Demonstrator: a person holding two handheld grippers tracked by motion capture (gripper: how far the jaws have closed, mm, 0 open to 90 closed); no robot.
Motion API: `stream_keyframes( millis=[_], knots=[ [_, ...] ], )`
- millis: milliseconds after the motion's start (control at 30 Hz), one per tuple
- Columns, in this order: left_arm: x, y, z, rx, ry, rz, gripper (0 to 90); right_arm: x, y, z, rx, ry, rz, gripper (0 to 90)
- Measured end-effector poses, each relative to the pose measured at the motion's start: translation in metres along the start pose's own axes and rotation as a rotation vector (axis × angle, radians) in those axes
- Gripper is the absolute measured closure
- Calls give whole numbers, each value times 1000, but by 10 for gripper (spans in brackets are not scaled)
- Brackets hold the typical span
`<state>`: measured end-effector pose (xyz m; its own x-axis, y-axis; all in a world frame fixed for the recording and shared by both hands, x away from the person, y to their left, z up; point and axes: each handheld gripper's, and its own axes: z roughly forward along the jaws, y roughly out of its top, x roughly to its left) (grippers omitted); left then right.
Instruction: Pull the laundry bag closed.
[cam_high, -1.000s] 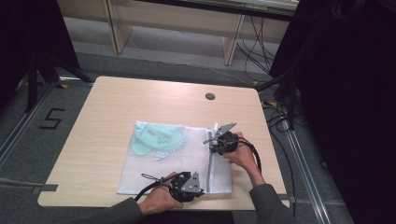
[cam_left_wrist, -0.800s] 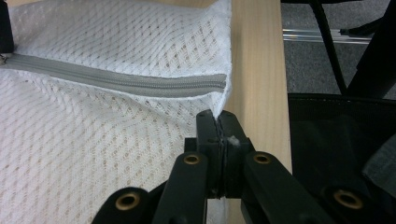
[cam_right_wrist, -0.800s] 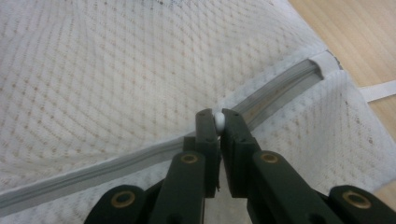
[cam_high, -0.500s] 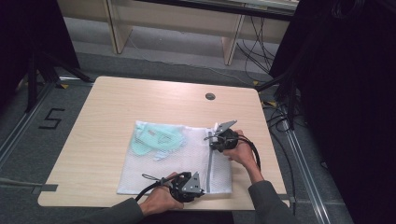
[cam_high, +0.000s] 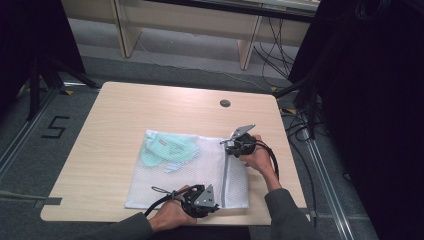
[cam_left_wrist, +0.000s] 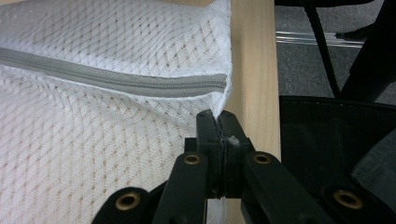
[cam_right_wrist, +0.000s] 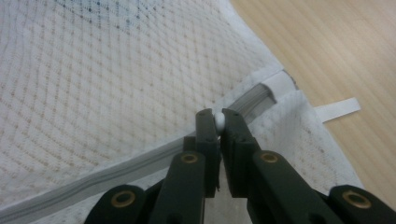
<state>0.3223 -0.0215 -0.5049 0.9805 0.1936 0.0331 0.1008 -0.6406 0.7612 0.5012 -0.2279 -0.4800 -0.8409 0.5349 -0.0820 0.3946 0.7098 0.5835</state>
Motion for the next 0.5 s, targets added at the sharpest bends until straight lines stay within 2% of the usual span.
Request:
stream_keyframes(
  millis=[100, 167, 200, 267, 300, 433, 500],
  knots=[
    [0, 0, 1, 2, -3, -1, 889, -3, 4, 1, 0, 0, -5, 867],
    [-1, 0, 1, 7, -3, 12, 889, -5, 6, 3, 2, -15, 9, 867],
    [-1, 0, 1, 6, -2, 13, 889, -9, 6, 6, -12, -22, -16, 867],
    [-1, 0, 1, 4, -1, 11, 889, -11, 5, 8, -5, -8, 9, 867],
    [-1, 0, 1, 3, -2, 10, 889, -12, 4, 8, -8, -20, 7, 867],
    [1, 1, 0, 0, 0, 8, 889, -13, 4, 9, -6, -14, 36, 867],
    [0, 1, 0, 2, -4, 6, 889, -15, 4, 10, -23, -14, 17, 867]
  ],
)
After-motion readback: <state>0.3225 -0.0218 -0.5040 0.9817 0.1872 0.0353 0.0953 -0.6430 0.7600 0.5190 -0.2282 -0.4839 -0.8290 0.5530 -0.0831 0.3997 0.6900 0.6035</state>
